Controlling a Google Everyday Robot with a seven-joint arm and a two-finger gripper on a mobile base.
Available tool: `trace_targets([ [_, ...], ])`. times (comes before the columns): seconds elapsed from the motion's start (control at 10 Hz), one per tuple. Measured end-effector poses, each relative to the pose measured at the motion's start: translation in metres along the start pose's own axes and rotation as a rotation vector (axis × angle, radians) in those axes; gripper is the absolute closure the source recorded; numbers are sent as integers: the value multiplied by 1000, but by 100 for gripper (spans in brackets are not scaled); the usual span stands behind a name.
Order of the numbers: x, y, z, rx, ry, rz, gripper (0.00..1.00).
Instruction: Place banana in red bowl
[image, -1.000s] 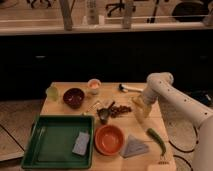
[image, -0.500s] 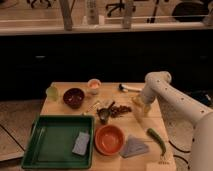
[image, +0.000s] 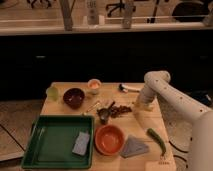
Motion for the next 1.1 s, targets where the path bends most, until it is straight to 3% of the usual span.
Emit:
trace_targets([
  [0.2,8,8,-8,-3,21,-3,99],
  [0.6,0,20,-57,-7,46,-25,100],
  [1.1,-7,44,-71,-22,65,-56,100],
])
